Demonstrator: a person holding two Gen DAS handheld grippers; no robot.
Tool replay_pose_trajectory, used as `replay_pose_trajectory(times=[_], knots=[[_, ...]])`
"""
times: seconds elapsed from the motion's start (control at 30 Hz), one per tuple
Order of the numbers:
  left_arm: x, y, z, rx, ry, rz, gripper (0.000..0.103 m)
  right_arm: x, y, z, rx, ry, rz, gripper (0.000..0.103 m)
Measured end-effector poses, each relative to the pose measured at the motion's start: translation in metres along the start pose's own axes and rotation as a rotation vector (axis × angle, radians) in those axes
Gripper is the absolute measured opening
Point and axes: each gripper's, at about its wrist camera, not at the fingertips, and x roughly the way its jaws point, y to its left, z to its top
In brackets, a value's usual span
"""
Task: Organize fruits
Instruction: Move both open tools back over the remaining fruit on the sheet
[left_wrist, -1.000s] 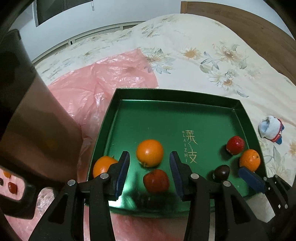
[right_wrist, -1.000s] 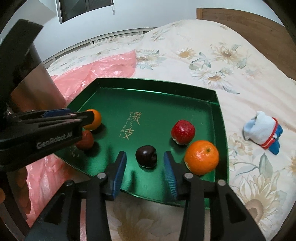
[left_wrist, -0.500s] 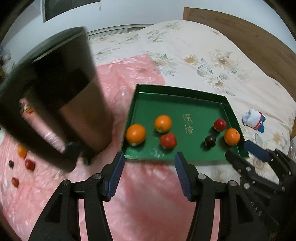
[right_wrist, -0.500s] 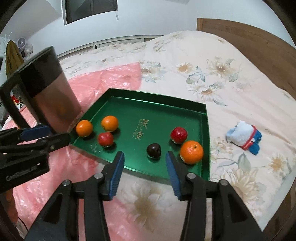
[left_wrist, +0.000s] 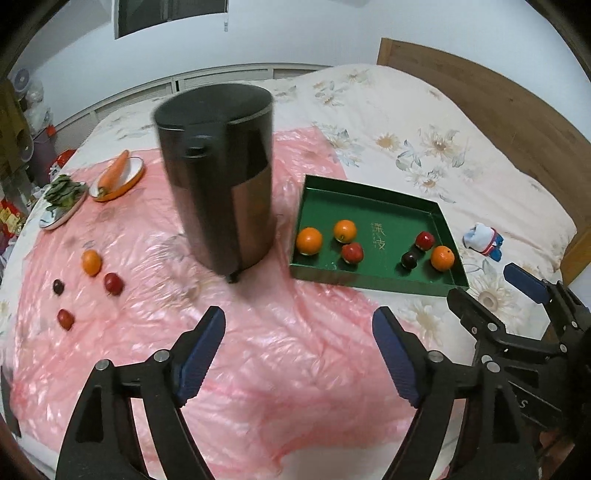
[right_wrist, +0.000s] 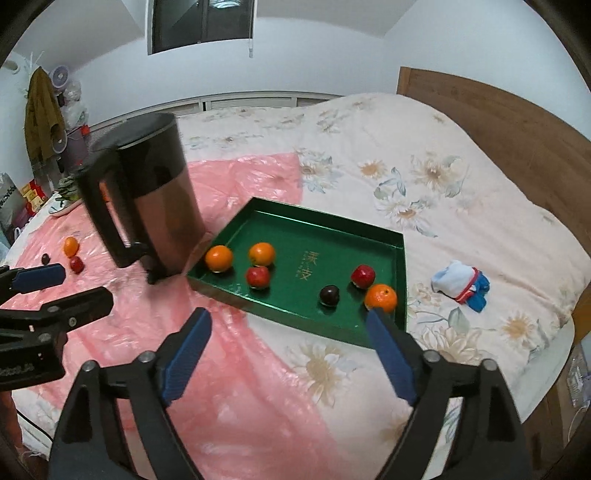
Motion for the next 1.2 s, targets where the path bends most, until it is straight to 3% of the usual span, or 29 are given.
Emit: replay_pose_trajectory(times=[0.3, 0.8, 1.2], knots=[[-0.043, 0.055, -0.027, -0.036, -0.018, 0.045, 0.089, -0.029, 0.048, -0.002, -0.035, -0.011, 0.039, 0.103], [-0.091, 0.183, -0.062, -0.165, -0.056, 0.17, 0.09, -0.043, 0.182, 0.009, -0.174, -0.024, 0.175, 0.103], [-0.1, 0.265, -0.082, -0.25, -0.066, 0.236, 0.09, -0.045, 0.284, 0.024, -0.274, -0.047, 0.266, 0.103]])
